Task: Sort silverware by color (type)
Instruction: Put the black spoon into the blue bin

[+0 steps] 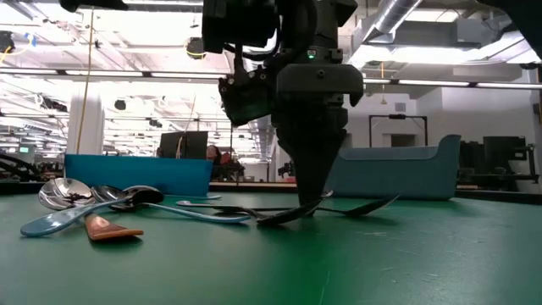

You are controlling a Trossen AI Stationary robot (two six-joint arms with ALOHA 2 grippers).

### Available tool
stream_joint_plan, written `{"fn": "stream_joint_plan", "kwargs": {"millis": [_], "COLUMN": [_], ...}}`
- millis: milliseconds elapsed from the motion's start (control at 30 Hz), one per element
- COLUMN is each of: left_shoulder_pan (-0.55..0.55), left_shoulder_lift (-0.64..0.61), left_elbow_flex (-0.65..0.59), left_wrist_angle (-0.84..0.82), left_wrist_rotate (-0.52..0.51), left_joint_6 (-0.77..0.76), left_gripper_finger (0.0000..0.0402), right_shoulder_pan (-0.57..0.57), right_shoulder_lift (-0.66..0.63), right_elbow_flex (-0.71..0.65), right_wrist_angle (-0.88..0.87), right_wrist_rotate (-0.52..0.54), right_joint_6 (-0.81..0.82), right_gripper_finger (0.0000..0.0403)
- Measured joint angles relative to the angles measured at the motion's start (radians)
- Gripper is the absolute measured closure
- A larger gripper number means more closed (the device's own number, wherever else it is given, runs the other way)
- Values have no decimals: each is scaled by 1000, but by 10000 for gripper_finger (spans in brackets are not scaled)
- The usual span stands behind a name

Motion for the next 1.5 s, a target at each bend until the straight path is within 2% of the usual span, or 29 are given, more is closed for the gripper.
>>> {"fn": "stream_joint_plan", "kwargs": {"millis": [200, 567, 900, 1167, 1300, 1500], "left_shoulder_pan": [0, 0, 0, 0, 0, 0], "left_shoulder_lift": [0, 0, 0, 0, 0, 0], "left_elbow_flex": [0, 0, 0, 0, 0, 0], "left_wrist_angle": [2, 13, 17, 16, 15, 15], "left_wrist_rotate": [-1, -36, -32, -48, -78, -86], "left_joint_6": [-1, -5, -30, -65, -65, -52], "left_gripper_finger": [223, 223, 223, 223, 223, 223], "right_shoulder_pan": [-36, -130, -270, -398, -479, -608], "right_shoulder_lift": [-29, -151, -355, -499, -589, -768], "right_elbow_flex": [-6, -6, -4, -7, -88, -358], "right_wrist_angle": [3, -50, -133, -351, -376, -231], "right_wrist_rotate": [-59, -40, 77, 231, 274, 280], "right_joint_6": [2, -5, -24, -105, -151, -222], "right_gripper_finger": [397, 402, 402, 403, 403, 403]}}
